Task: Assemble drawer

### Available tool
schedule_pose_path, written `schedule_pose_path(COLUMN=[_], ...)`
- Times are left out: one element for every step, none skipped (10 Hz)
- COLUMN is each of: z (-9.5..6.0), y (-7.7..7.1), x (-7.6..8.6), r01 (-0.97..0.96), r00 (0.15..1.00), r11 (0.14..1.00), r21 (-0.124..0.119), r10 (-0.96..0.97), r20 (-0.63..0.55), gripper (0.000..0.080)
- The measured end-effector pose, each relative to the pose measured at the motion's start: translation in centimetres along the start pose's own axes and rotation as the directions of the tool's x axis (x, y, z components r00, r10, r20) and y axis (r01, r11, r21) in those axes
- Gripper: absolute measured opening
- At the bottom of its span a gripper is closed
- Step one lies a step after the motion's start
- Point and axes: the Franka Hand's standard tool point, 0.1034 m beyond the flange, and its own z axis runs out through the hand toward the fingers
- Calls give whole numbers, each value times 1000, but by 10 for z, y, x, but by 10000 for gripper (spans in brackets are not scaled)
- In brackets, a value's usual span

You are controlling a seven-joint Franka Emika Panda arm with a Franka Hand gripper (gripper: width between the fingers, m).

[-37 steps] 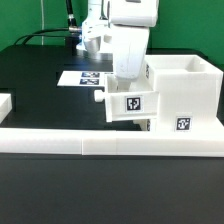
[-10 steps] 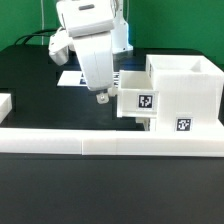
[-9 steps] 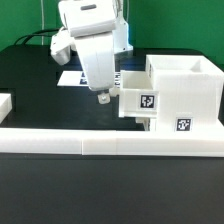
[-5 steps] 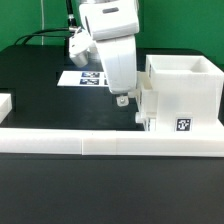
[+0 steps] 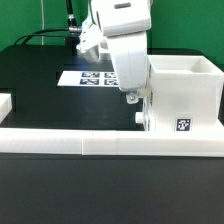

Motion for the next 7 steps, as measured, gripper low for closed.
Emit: schedule_pose_path(z=[2, 2, -4, -15, -25, -36, -41], y=[-9, -15, -17, -16, -17, -19, -28], x=[-19, -37, -49, -58, -61, -64, -67], r01=[38, 54, 56, 56, 58, 49, 30], r00=[999, 998, 998, 998, 998, 998, 998], r11=[999, 997, 996, 997, 998, 998, 991], r21=[33, 62, 66, 50, 18, -47, -127], r10=[-38, -53, -55, -56, -58, -47, -23], r20=[-8, -17, -18, -2, 17, 39, 58], gripper=[649, 649, 649, 649, 649, 649, 649])
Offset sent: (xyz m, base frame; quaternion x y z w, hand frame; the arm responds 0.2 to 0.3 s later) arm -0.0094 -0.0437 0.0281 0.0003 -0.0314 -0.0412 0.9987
